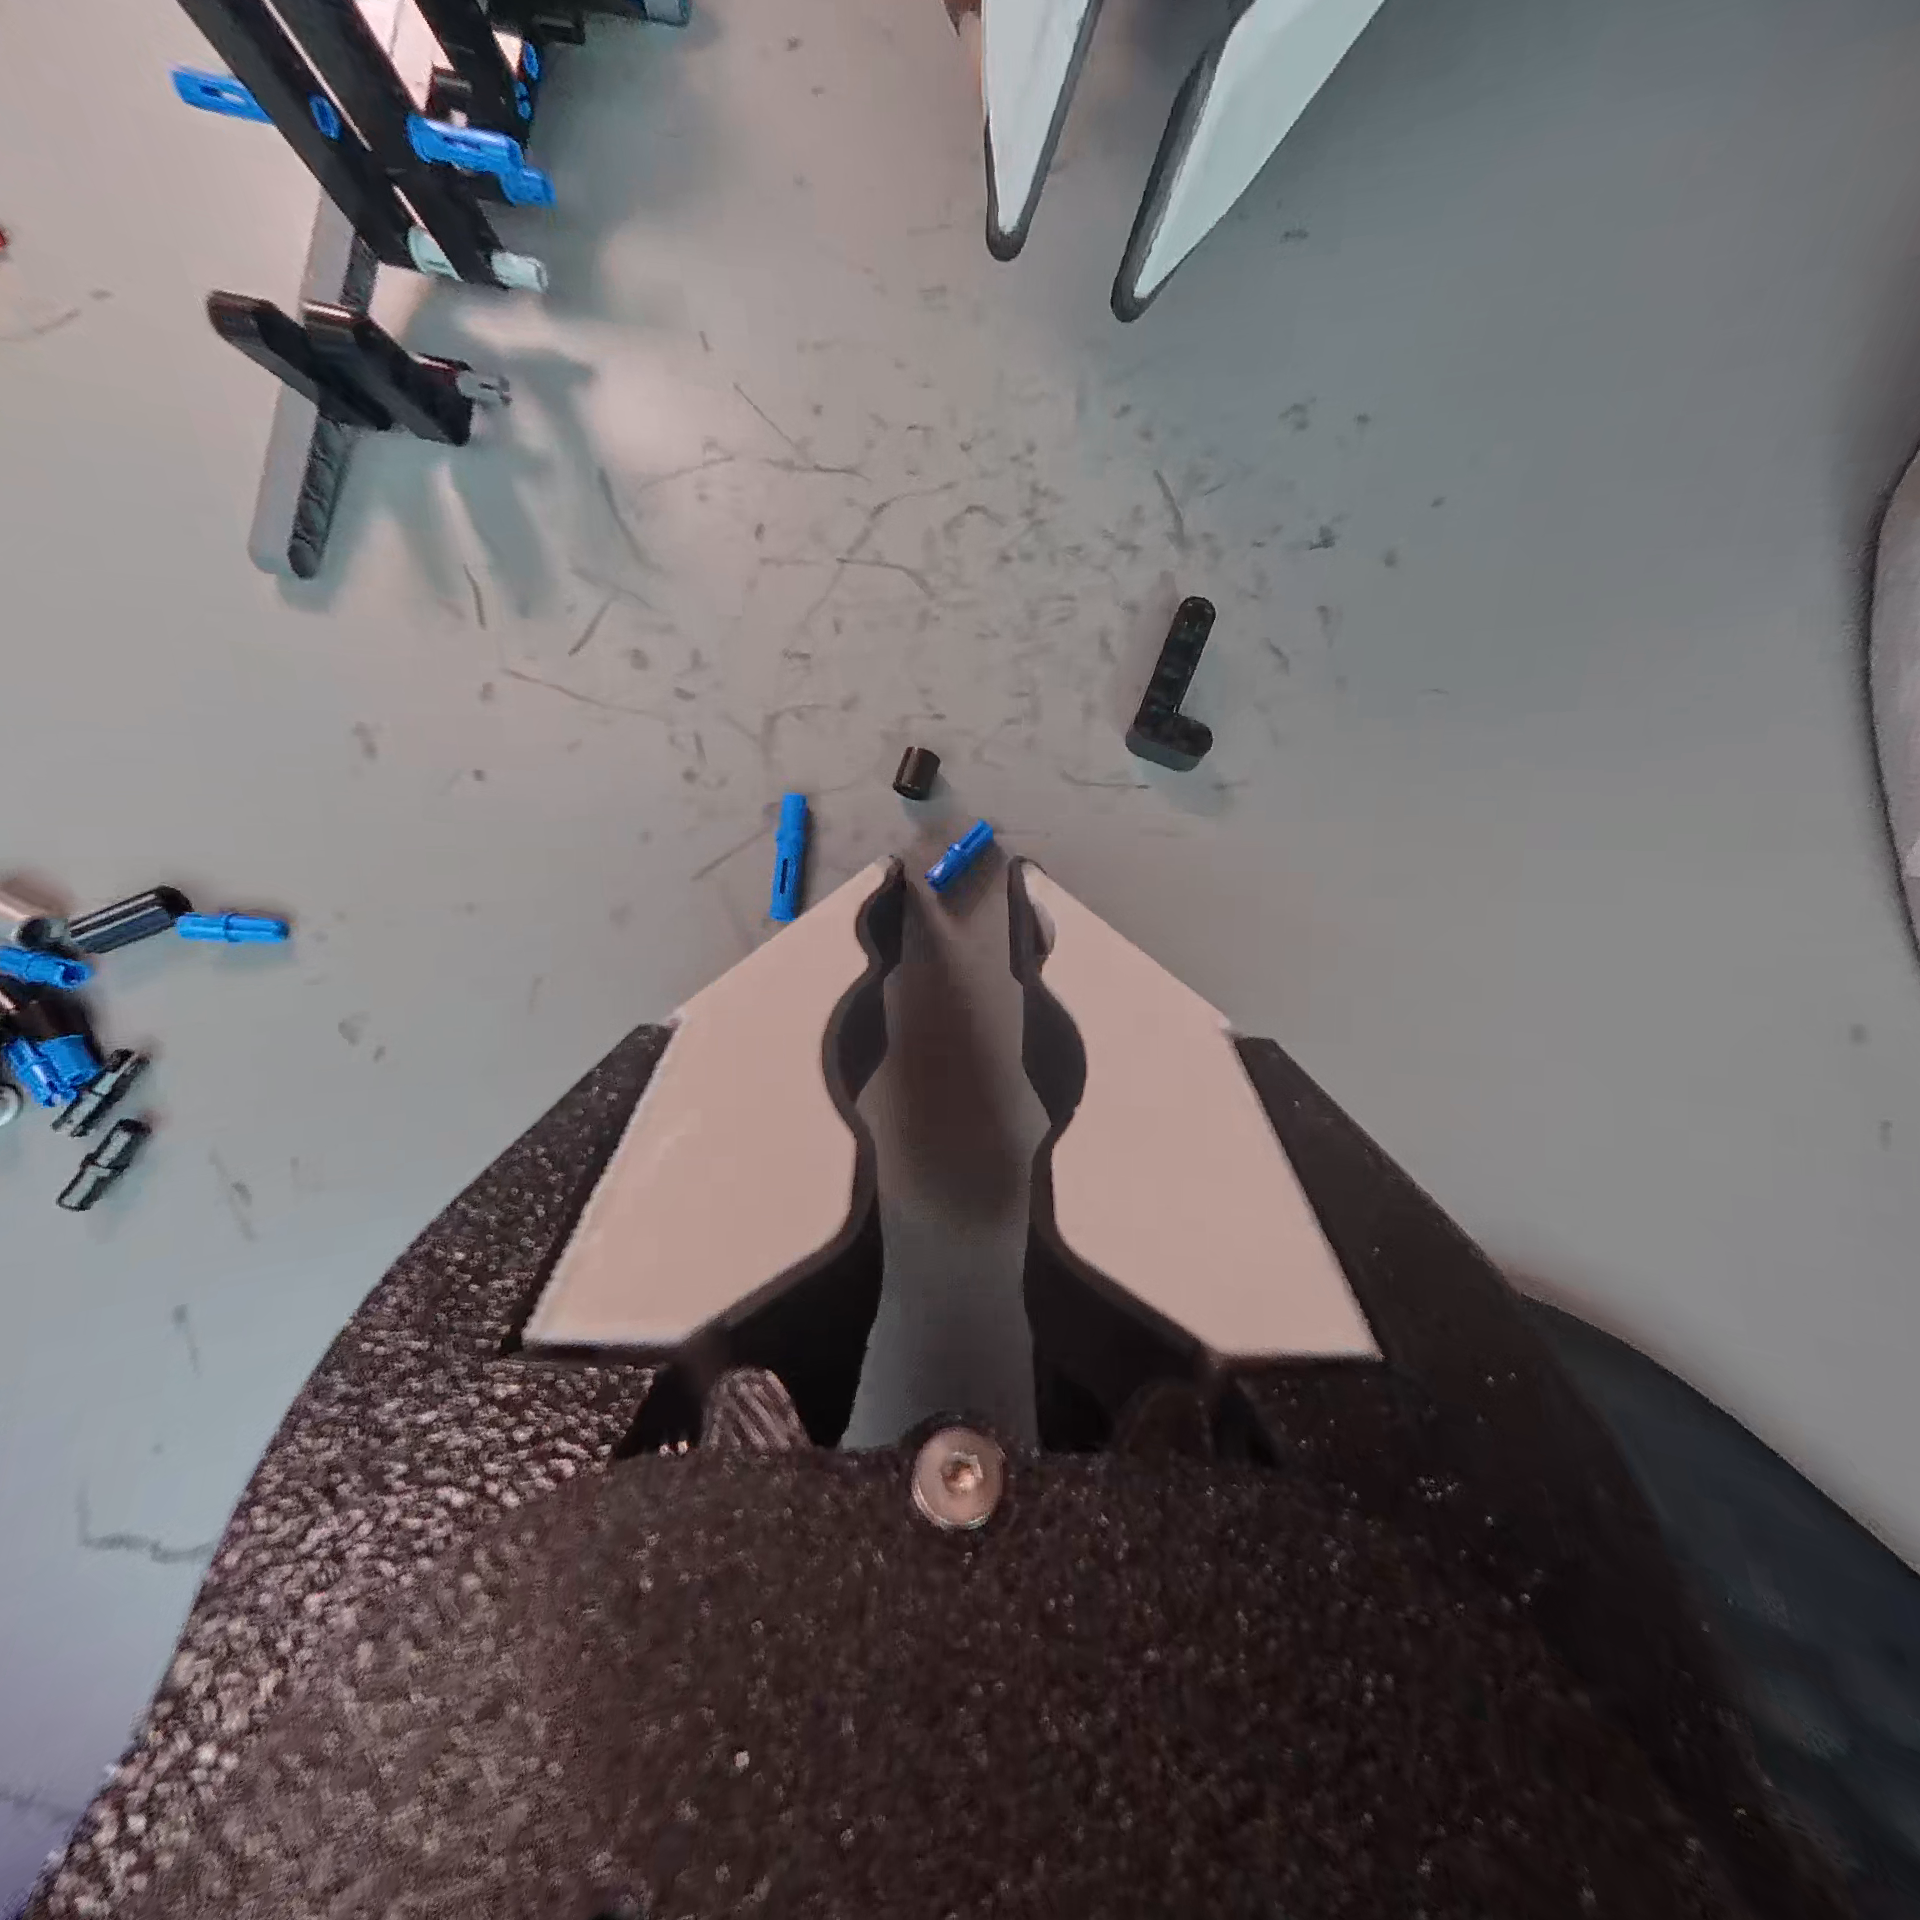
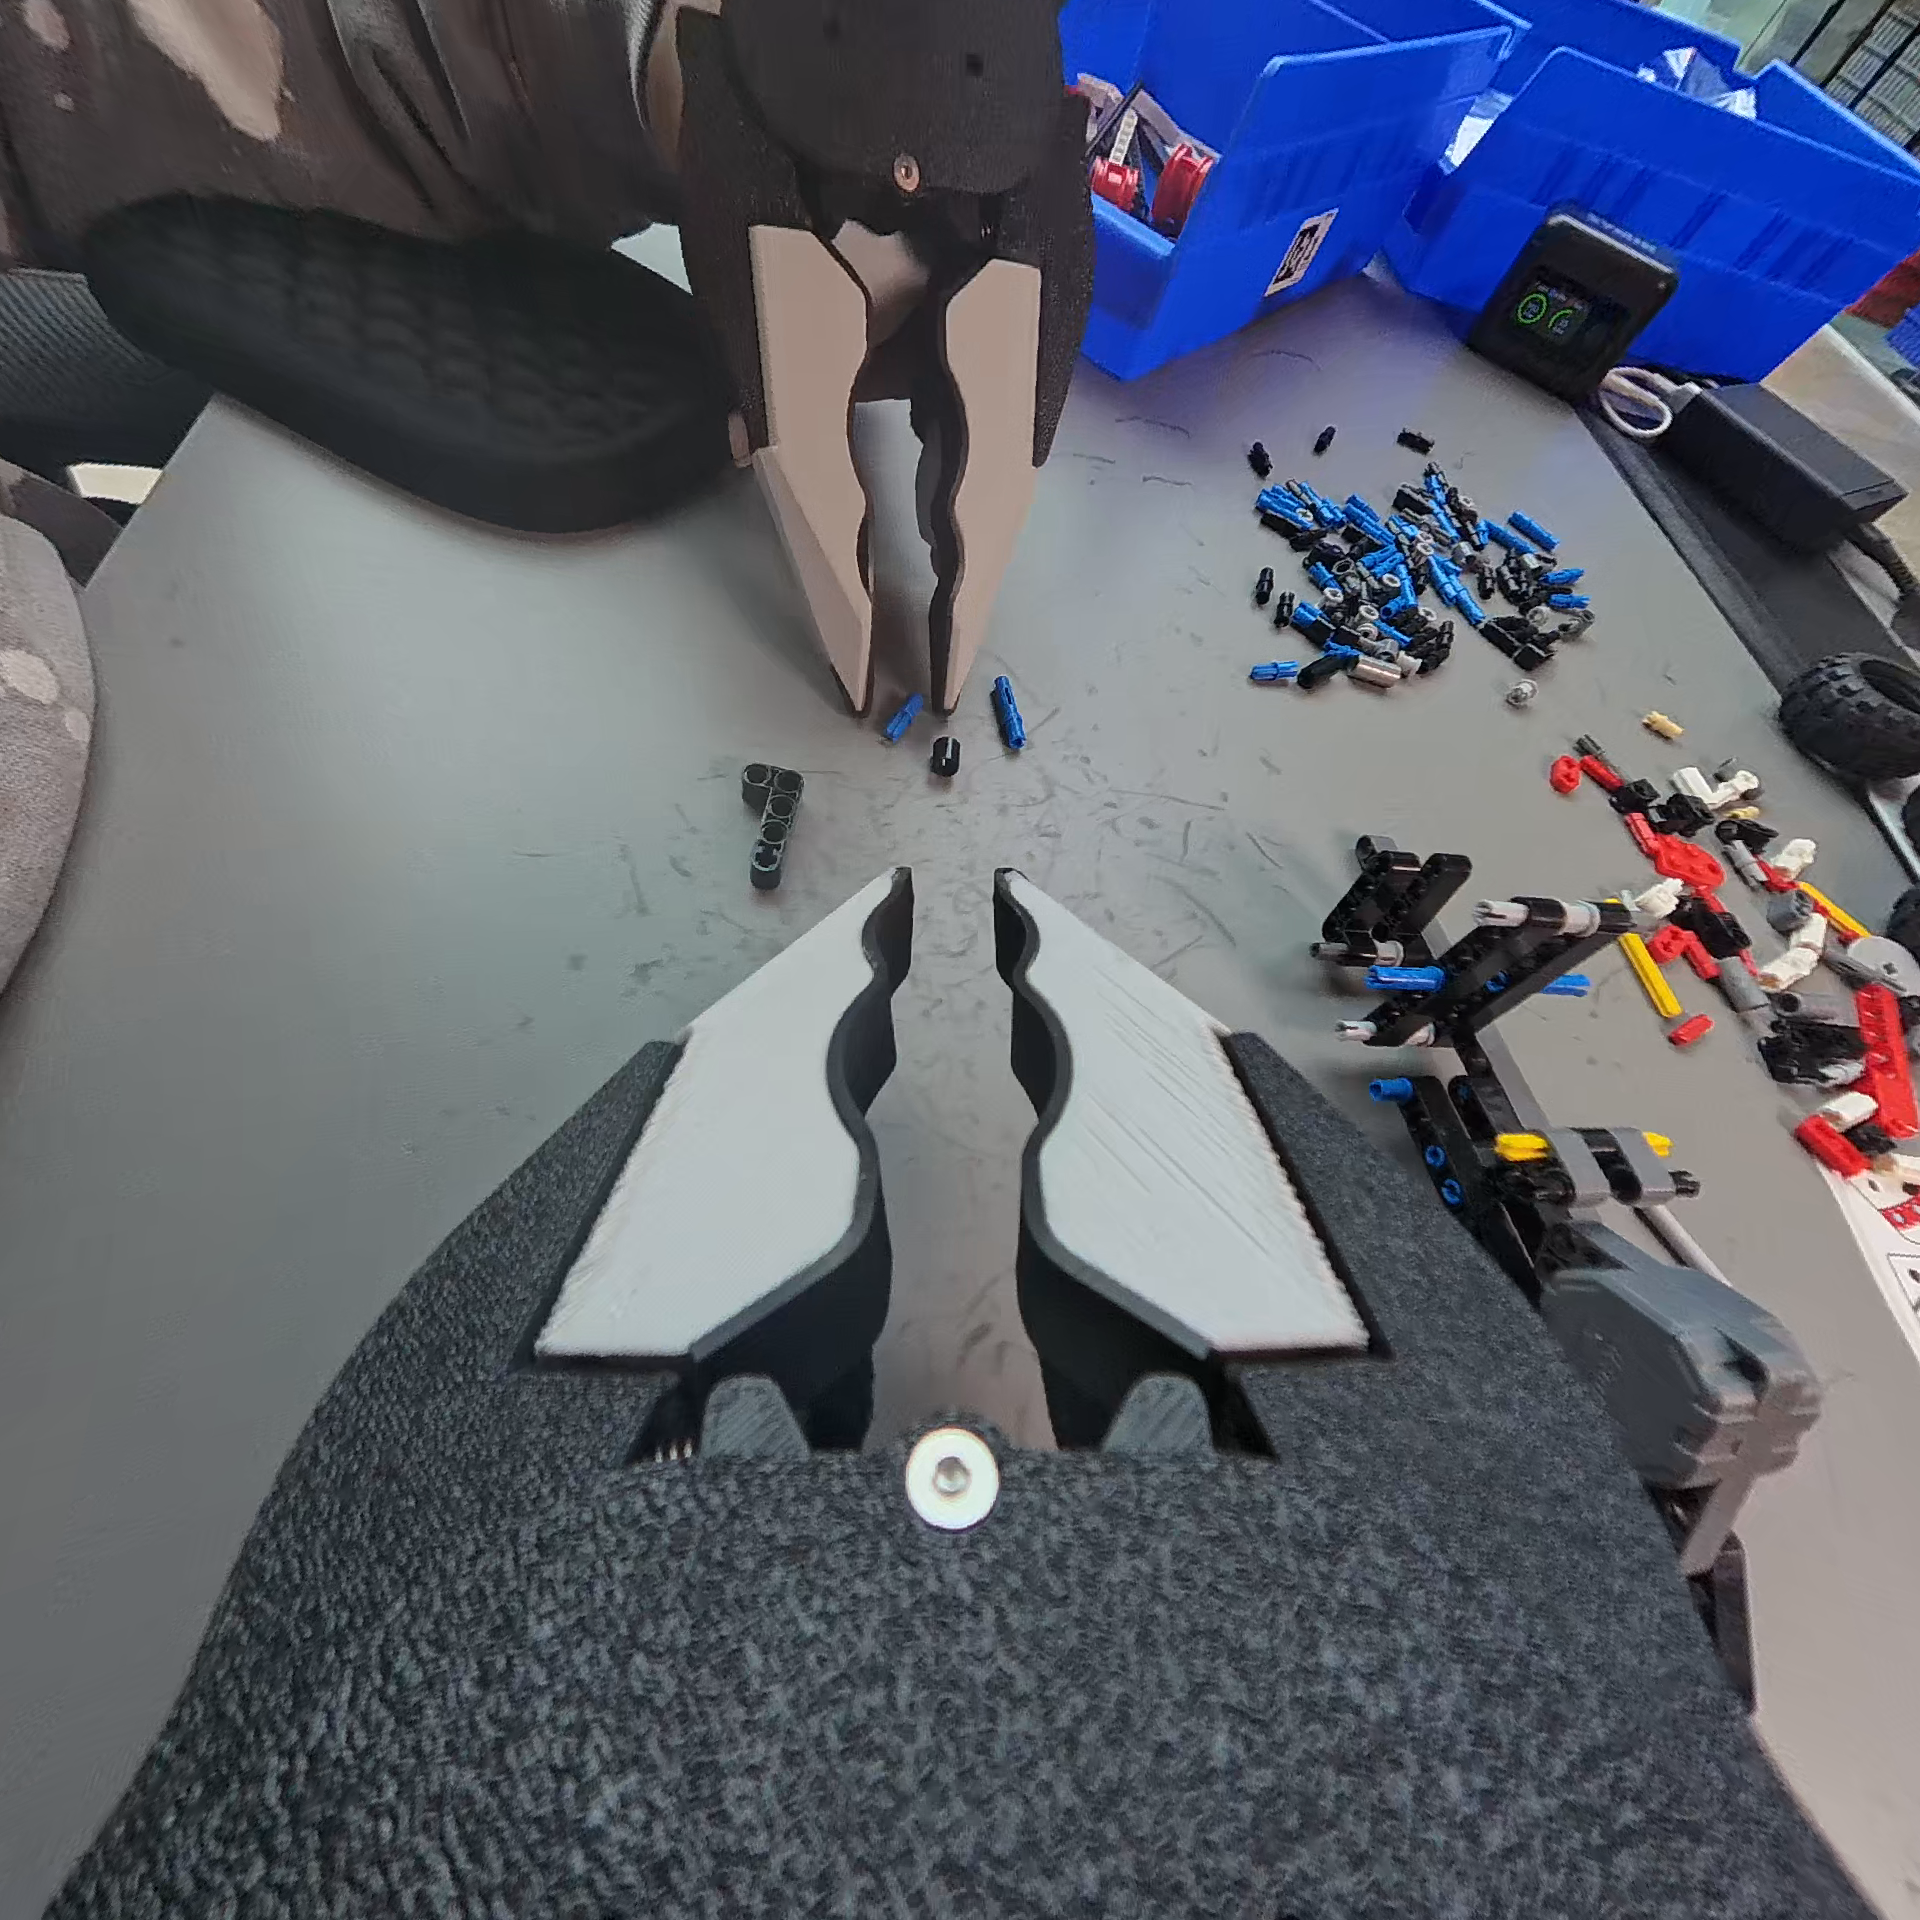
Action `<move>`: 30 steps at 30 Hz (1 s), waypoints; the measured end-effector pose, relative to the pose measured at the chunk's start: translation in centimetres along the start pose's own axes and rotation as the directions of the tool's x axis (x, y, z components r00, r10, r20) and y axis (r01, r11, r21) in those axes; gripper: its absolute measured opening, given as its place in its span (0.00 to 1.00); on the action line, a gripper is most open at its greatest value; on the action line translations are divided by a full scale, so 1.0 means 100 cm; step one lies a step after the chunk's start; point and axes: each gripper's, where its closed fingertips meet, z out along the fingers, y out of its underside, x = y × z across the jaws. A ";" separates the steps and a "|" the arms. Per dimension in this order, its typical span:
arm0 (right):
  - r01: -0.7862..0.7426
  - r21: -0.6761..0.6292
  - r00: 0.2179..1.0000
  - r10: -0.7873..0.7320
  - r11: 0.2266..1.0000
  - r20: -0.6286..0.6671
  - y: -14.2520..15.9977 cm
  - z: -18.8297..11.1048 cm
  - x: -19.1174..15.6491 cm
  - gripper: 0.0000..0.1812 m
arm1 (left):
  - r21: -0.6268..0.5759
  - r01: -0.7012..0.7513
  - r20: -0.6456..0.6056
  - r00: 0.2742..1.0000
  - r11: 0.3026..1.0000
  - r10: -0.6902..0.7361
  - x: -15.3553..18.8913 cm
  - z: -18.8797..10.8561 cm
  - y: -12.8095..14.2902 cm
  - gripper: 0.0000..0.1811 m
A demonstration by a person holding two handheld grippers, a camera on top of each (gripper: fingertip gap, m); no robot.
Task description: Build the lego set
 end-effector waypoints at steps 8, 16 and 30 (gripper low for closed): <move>-0.002 0.033 1.000 0.003 0.999 -0.012 -0.008 -0.001 0.001 0.08 | 0.138 0.040 -0.020 0.999 0.990 -0.038 0.001 -0.010 -0.023 0.04; 0.138 0.234 0.955 -0.066 0.962 -0.291 -0.062 -0.021 0.026 0.08 | 0.602 0.435 -0.296 0.900 0.669 -0.320 -0.014 -0.056 -0.111 0.04; 0.306 0.213 0.847 -0.164 0.928 -0.505 -0.082 -0.038 0.040 0.11 | 0.447 0.857 -0.809 0.510 0.258 -0.292 -0.006 -0.055 -0.161 0.03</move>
